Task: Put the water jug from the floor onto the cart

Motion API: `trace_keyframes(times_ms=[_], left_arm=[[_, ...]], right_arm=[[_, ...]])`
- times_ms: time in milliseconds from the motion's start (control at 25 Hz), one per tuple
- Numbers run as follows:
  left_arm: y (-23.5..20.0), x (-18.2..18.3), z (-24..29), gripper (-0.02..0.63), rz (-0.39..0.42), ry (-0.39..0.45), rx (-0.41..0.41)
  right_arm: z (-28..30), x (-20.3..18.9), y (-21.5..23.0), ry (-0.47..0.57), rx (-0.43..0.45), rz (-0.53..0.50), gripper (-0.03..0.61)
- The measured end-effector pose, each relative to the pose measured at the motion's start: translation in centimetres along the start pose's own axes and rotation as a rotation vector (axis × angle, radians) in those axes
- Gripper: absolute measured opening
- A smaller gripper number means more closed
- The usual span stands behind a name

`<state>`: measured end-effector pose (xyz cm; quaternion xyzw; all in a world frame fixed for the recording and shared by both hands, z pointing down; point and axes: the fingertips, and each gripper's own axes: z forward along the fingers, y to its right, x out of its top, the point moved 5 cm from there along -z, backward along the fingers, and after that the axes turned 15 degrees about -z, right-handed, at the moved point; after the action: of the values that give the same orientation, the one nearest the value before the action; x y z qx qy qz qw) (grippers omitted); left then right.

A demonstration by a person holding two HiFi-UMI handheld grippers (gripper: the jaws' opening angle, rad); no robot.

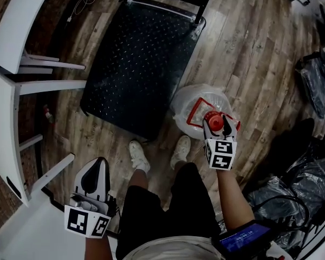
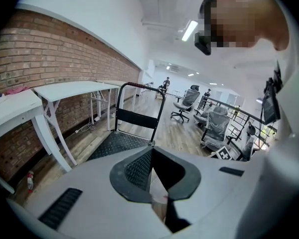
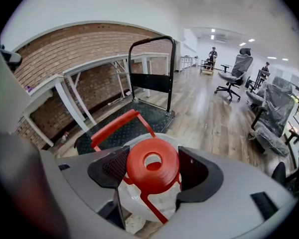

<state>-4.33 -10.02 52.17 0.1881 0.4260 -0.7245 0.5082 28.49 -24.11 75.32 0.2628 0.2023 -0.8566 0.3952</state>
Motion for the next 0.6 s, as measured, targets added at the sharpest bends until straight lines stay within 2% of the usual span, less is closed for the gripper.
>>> trace_keyframes(times_ms=[360,600], left_arm=[[0.8,5.3,-2.0,0.0,-0.013,0.106,-0.042],[-0.3,8.5,-4.1,0.0,0.029,0.173,-0.02]], right_arm=[[-8.3,7.2,1.8,0.014,-0.04,-0.004,0.31],[-12.6,11.5,1.3,0.045,-0.041,-0.012,0.31]])
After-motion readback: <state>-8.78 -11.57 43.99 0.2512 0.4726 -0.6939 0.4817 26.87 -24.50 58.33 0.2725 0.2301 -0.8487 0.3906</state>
